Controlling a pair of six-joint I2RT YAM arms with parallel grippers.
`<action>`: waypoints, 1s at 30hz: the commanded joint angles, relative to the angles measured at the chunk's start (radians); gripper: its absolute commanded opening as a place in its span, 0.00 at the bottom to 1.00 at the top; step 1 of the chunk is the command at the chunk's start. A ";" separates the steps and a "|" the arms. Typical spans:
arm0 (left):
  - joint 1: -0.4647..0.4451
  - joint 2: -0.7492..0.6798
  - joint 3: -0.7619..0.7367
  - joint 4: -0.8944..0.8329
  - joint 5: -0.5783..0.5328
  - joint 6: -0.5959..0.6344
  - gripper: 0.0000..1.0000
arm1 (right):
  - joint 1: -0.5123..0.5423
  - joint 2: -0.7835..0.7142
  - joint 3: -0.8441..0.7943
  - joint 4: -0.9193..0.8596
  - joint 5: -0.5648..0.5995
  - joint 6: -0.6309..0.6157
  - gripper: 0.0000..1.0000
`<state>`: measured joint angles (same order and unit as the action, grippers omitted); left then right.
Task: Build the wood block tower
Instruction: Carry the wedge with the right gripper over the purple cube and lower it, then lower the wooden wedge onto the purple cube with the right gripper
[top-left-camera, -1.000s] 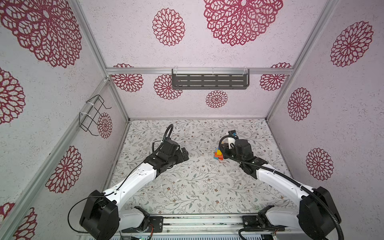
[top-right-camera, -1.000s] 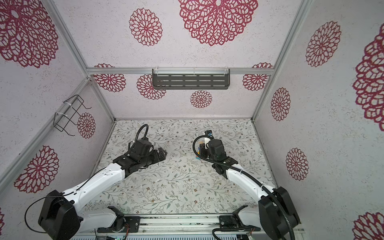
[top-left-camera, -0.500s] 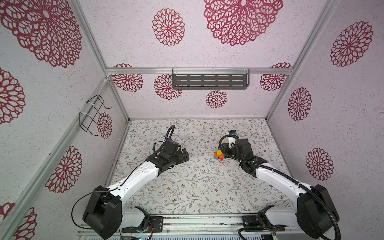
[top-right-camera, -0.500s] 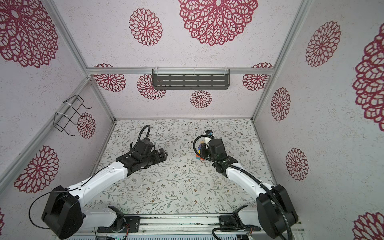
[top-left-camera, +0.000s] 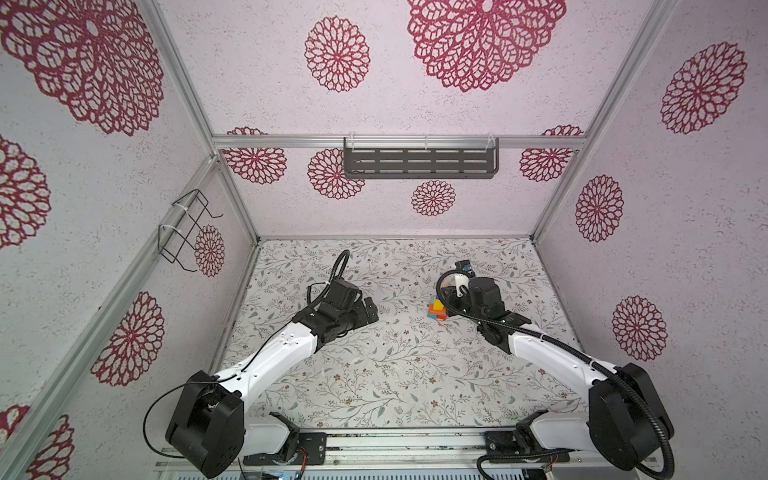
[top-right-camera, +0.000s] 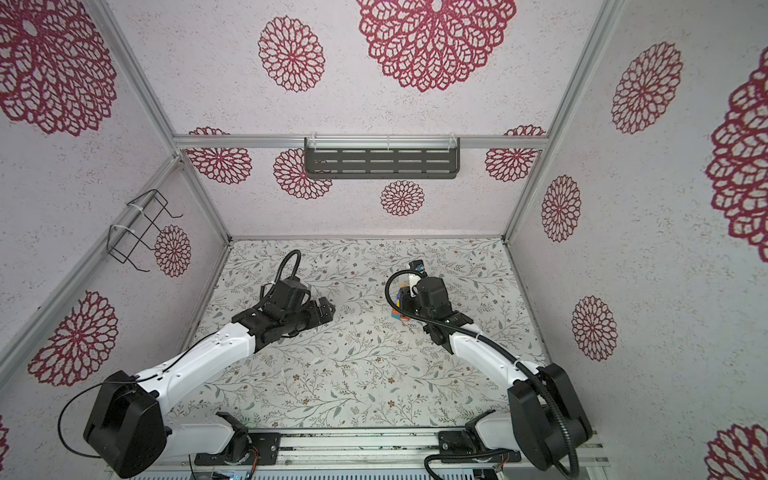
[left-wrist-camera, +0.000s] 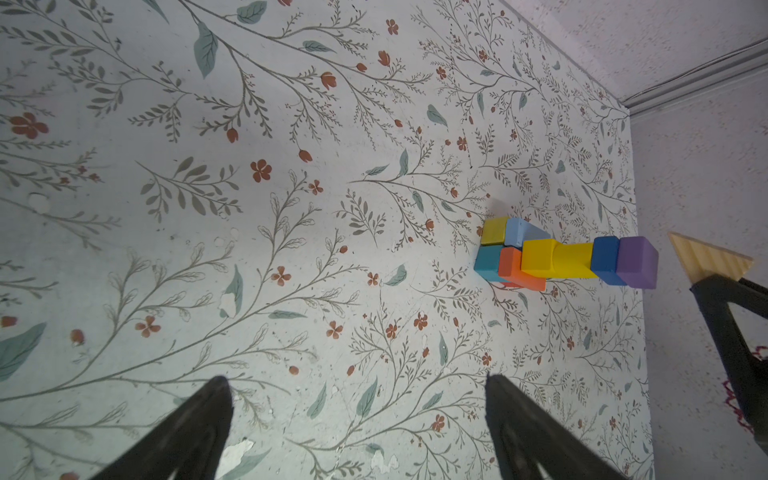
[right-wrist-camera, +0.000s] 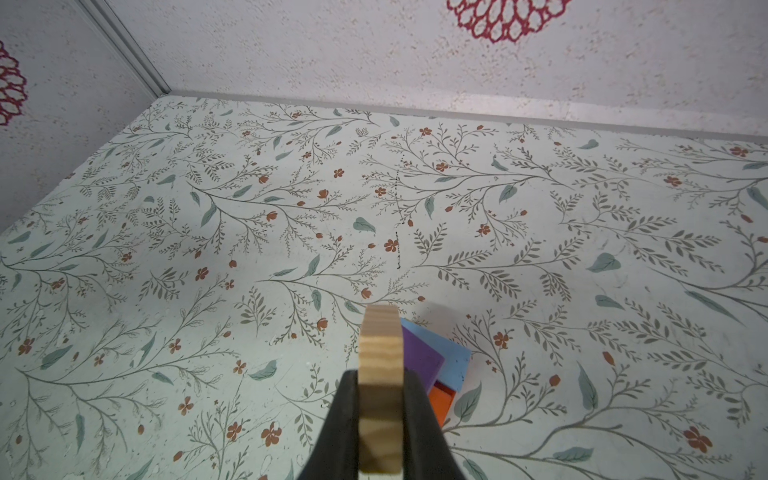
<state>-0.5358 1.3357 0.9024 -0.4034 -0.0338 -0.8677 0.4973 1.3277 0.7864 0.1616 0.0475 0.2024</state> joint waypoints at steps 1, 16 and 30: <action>0.009 0.005 0.021 0.000 -0.001 -0.005 0.97 | -0.006 -0.002 0.019 0.048 -0.006 -0.014 0.10; 0.008 0.006 0.037 -0.002 0.029 -0.023 0.97 | -0.013 0.003 0.011 0.047 -0.009 -0.027 0.13; 0.008 0.022 0.056 -0.002 0.051 -0.036 0.97 | -0.013 0.014 0.001 0.058 -0.013 -0.029 0.14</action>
<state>-0.5343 1.3468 0.9337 -0.4091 0.0135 -0.8906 0.4885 1.3392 0.7864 0.1825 0.0471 0.1921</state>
